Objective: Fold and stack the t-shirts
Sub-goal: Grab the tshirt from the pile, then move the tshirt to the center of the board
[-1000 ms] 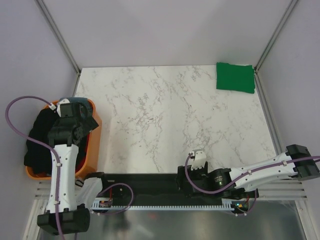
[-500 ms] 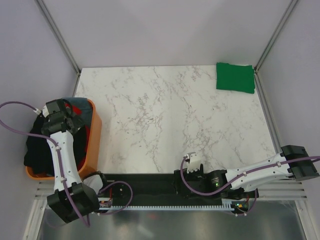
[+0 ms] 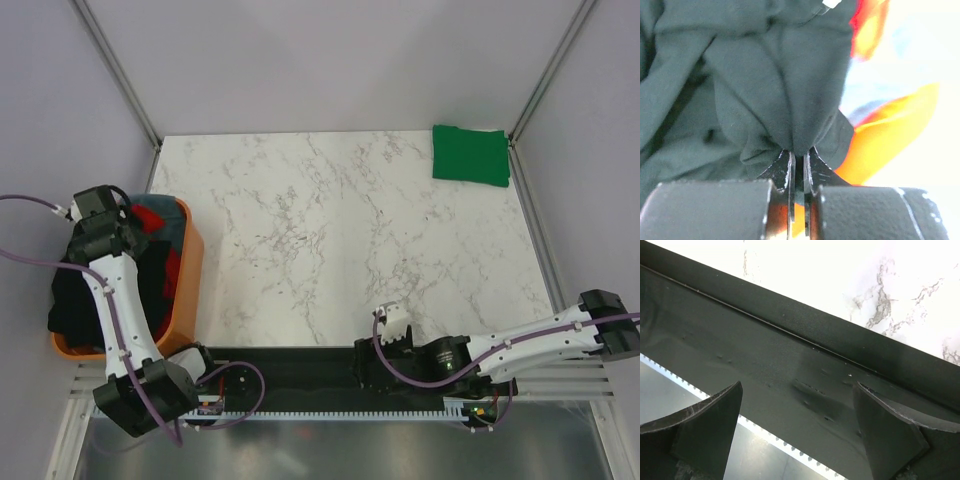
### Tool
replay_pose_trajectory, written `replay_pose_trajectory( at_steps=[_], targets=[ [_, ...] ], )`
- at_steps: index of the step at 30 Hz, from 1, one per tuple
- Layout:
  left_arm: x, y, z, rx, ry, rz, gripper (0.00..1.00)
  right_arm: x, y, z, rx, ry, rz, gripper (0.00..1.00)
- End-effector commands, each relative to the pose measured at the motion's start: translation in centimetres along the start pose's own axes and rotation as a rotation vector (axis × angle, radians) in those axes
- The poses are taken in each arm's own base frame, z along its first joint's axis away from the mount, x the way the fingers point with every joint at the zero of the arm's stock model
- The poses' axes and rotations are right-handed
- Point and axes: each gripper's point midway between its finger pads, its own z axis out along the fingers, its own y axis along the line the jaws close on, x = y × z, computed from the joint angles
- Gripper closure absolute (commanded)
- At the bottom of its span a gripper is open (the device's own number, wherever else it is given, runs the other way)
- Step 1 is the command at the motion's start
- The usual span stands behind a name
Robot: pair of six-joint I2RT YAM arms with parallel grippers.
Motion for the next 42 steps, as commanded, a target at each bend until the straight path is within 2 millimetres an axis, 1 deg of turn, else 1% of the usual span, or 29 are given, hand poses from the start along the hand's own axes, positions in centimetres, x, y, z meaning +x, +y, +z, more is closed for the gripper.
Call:
replay_pose_trajectory(
  at_steps=[1,2,4,5,7,8,9,10,11,12,17,21,22,23,24,25,26,27,29,30,31,32,33,34,35,37,38,39,42],
  targets=[
    [-4.5,-4.6,-5.4,0.24,-0.113,-0.098,0.98,-0.4,-0.7,-0.5,0.008,-0.02,0.014,0.02],
    [-5.5,-6.5,-7.6,0.345,-0.122,-0.121,0.98,-0.7,-0.8,-0.7,0.017,-0.025,0.01,0.02],
    [-6.2,-8.4,-9.9,0.446,-0.129,-0.137,0.98,-1.8,-0.8,-1.2,0.023,-0.061,0.01,0.02],
    [-7.2,-9.8,-12.2,0.525,-0.148,-0.163,0.98,-2.6,-0.5,-1.7,0.022,-0.081,0.003,0.02],
    [-7.3,-12.2,-14.8,0.623,-0.153,-0.144,0.98,-4.4,-0.1,-2.6,0.015,-0.134,0.001,0.02],
    [-8.2,-13.4,-16.5,0.667,-0.171,-0.15,0.98,-5.5,0.4,-3.4,0.007,-0.154,-0.016,0.02],
    [-7.6,-15.1,-18.1,0.729,-0.159,-0.112,0.98,-6.3,0.6,-3.9,0.004,-0.168,-0.029,0.02],
    [-7.5,-16.0,-19.2,0.758,-0.159,-0.091,0.98,-7.7,0.6,-4.3,0.011,-0.204,-0.027,0.02],
    [-7.5,-16.8,-20.0,0.779,-0.163,-0.077,0.98,-9.1,1.6,-5.4,-0.009,-0.226,-0.014,0.02],
    [-7.5,-18.1,-21.8,0.827,-0.165,-0.067,0.98,-9.9,1.2,-5.8,0.012,-0.238,-0.059,0.02],
    [-7.7,-20.5,-26.2,0.962,-0.163,-0.035,0.98,-14.9,1.1,-8.5,0.061,-0.312,-0.085,0.02],
    [-7.5,-21.7,-28.0,1.041,-0.155,0.026,0.98,-17.0,0.3,-9.7,0.089,-0.351,-0.085,0.02],
    [-7.3,-22.5,-28.0,1.058,-0.135,0.046,0.98,-17.5,-0.2,-10.0,0.096,-0.364,-0.077,0.02],
    [-6.8,-23.2,-29.8,1.145,-0.118,0.096,0.98,-17.8,-0.5,-10.2,0.103,-0.37,-0.073,0.02],
    [-6.1,-24.0,-31.4,1.226,-0.098,0.143,0.98,-18.0,-0.7,-10.3,0.108,-0.379,-0.064,0.02],
    [-5.3,-25.4,-32.0,1.283,-0.063,0.179,0.98,-18.5,-1.1,-10.6,0.112,-0.393,-0.049,0.02],
    [-5.2,-26.0,-34.9,1.396,-0.071,0.219,0.98,-18.7,-1.3,-10.7,0.119,-0.402,-0.045,0.02],
    [-3.4,-26.9,-37.3,1.485,-0.035,0.27,0.98,-19.1,-1.5,-10.8,0.126,-0.416,-0.035,0.02],
    [-2.5,-28.4,-40.8,1.602,-0.037,0.323,0.98,-20.2,-1.8,-11.6,0.132,-0.452,-0.002,0.02],
    [-0.7,-28.8,-42.9,1.669,0.001,0.362,0.98,-20.8,-1.9,-12.1,0.137,-0.481,0.012,0.02],
    [-0.1,-29.1,-43.9,1.699,0.013,0.372,0.98,-21.7,-1.7,-12.9,0.128,-0.507,0.034,0.02],
    [0.5,-30.3,-44.1,1.702,0.051,0.36,0.98,-22.3,-1.7,-13.5,0.125,-0.525,0.043,0.02],
    [1.6,-30.7,-45.1,1.735,0.085,0.368,0.98,-22.9,-1.7,-14.1,0.126,-0.544,0.043,0.02],
    [2.4,-31.3,-45.1,1.741,0.11,0.376,0.98,-23.6,-1.8,-14.9,0.127,-0.573,0.052,0.02],
    [4.0,-32.4,-44.9,1.727,0.15,0.387,0.98,-24.5,-1.6,-16.0,0.114,-0.599,0.071,0.02],
    [6.0,-33.8,-44.1,1.698,0.19,0.403,0.98,-25.4,-1.8,-17.2,0.113,-0.627,0.072,0.02],
    [7.7,-34.4,-43.8,1.681,0.223,0.42,0.98,-25.9,-2.0,-18.0,0.114,-0.648,0.085,0.02],
    [9.5,-35.6,-42.9,1.662,0.259,0.445,0.98,-26.2,-2.1,-18.4,0.114,-0.655,0.086,0.02],
    [14.1,-37.2,-41.7,1.633,0.357,0.51,0.98,-26.4,-2.8,-19.2,0.116,-0.672,0.097,0.02]
  ],
)
